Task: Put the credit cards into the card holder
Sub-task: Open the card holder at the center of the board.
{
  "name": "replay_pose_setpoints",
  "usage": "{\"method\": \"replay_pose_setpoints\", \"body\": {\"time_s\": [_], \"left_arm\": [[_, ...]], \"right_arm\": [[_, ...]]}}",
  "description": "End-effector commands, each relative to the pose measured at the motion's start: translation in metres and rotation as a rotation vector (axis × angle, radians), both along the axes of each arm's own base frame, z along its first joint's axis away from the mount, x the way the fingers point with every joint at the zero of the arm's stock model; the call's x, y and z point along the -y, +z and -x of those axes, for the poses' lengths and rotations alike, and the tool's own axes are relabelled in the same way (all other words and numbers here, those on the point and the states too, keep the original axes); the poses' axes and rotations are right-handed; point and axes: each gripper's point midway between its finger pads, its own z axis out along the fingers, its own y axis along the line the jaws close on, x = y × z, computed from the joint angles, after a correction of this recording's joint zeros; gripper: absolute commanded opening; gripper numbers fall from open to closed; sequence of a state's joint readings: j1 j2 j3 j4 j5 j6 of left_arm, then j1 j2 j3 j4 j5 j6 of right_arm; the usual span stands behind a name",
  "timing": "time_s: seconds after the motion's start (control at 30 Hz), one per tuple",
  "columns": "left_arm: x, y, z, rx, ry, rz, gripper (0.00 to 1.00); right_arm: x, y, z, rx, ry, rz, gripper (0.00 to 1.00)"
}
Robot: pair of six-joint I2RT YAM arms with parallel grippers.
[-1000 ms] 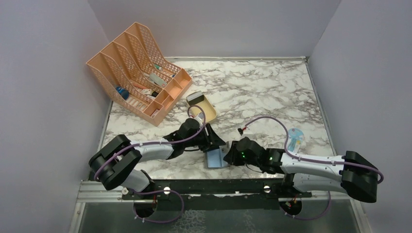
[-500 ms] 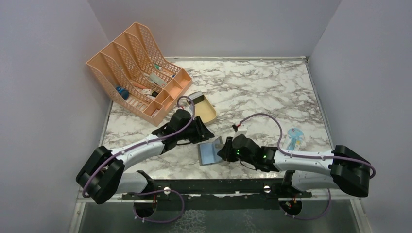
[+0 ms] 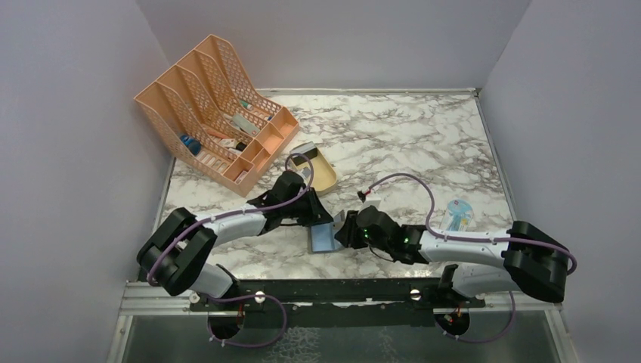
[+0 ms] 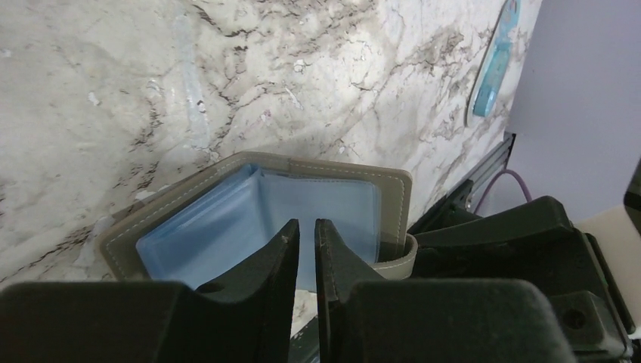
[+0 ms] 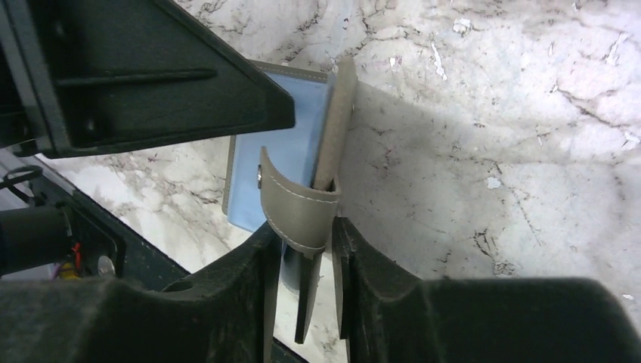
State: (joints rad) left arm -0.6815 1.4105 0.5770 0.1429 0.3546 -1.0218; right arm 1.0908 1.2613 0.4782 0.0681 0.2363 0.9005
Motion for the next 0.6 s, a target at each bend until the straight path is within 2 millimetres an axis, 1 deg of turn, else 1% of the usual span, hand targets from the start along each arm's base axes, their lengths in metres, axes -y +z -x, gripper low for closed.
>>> {"method": "replay_pose_setpoints", "body": {"time_s": [0.0,0.07,0.13,0.23,0.33,0.43,0.5,0.57], "left_arm": [[0.017,0.011,-0.001,0.005,-0.054,0.098,0.17],[0.019,0.009,0.0,-0.005,-0.06,0.1,0.17],[0.02,0.008,-0.001,-0.008,-0.062,0.101,0.17],[0.02,0.008,-0.001,-0.007,-0.063,0.102,0.17],[0.02,0.007,-0.001,-0.009,-0.064,0.101,0.17],[0.02,0.005,0.0,-0.017,-0.064,0.101,0.17],[0.021,0.004,0.0,-0.021,-0.066,0.102,0.17],[0.022,0.004,0.001,-0.022,-0.071,0.106,0.17]], "right_arm": [[0.005,0.015,-0.01,0.026,-0.036,0.039,0.36],[0.01,0.021,-0.009,0.02,-0.04,0.065,0.41],[0.014,0.029,-0.007,0.014,-0.041,0.087,0.44],[0.019,0.044,-0.004,0.006,-0.042,0.094,0.46],[0.018,0.06,-0.002,0.005,-0.028,0.072,0.46],[0.006,0.075,0.004,0.004,0.012,-0.009,0.46],[-0.009,0.087,0.01,0.032,0.091,-0.09,0.46],[-0.02,0.095,0.015,0.034,0.137,-0.15,0.46]]}}
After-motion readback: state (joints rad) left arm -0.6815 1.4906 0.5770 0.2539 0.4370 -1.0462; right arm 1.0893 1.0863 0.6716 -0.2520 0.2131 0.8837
